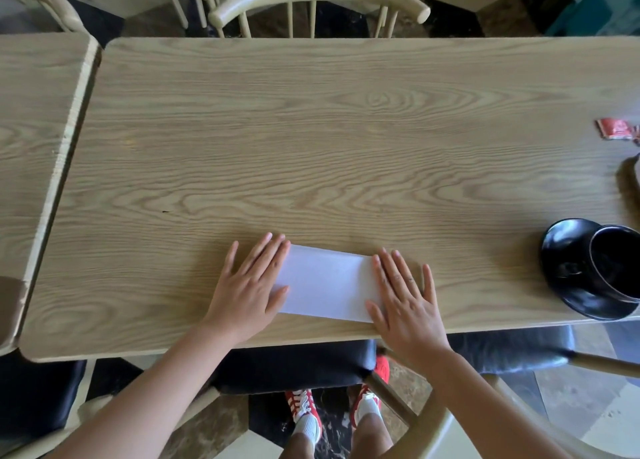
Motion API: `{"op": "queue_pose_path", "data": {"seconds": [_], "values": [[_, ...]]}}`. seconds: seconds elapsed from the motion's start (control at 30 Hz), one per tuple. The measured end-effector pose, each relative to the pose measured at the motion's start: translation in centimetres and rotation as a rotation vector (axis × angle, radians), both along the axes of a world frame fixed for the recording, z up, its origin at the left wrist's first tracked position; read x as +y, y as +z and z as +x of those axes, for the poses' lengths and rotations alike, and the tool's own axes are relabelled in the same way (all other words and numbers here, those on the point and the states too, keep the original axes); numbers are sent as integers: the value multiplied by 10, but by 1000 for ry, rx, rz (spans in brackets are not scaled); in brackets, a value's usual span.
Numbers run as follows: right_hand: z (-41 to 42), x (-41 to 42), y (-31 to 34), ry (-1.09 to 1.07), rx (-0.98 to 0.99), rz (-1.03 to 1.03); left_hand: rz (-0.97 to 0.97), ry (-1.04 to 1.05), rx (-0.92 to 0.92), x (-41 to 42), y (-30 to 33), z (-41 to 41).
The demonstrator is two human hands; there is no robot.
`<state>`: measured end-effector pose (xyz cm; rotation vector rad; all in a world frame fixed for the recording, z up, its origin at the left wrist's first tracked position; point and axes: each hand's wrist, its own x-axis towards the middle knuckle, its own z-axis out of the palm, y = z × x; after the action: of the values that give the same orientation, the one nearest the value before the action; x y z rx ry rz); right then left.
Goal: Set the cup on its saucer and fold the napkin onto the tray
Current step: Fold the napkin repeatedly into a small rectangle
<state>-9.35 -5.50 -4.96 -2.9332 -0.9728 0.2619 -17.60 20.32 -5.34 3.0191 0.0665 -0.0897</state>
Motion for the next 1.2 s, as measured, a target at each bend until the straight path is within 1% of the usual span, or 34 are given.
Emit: {"op": "queue_pose_path", "data": {"seconds": [0.07,0.13,0.17,0.23,0.3,0.33,0.4,0.5,0.6,0.67,0.77,0.87,0.93,1.07,1.13,1.2], "values": [[-2,2,-2,-36,-7,15,48,-6,-9,2,3,6],[-8,7,-2,-81,-21,23,90,107,-25,-9,7,11],[-12,10,-2,-111,-30,23,76,192,-38,-21,10,13],[-26,16,-1,-195,-36,27,-27,322,-50,-52,11,18],[-46,18,0,-270,-24,36,-119,372,-34,-79,6,24],[-57,17,1,-285,-16,38,-129,371,-30,-86,3,28],[-78,11,3,-239,-7,42,-105,324,-47,-88,-2,40],[-100,-3,3,-66,-20,50,-86,143,-76,-79,-4,57],[-98,-12,-2,42,-113,119,-69,-80,-75,-75,-7,70],[-87,-16,-7,122,-172,189,-38,-162,-68,-74,-8,75],[-68,-20,-12,246,-216,247,0,-190,-52,-74,-7,75],[-60,-20,-14,302,-223,300,-5,-203,-11,-74,-3,75],[-57,-19,-13,307,-215,328,-72,-208,-42,-71,3,71],[-52,-16,-5,290,-191,395,-353,-90,-160,-57,15,27],[-50,-13,0,270,-180,428,-408,-126,-194,-49,12,-4],[-46,-11,5,235,-171,480,-400,-192,-156,-45,5,-24]]}}
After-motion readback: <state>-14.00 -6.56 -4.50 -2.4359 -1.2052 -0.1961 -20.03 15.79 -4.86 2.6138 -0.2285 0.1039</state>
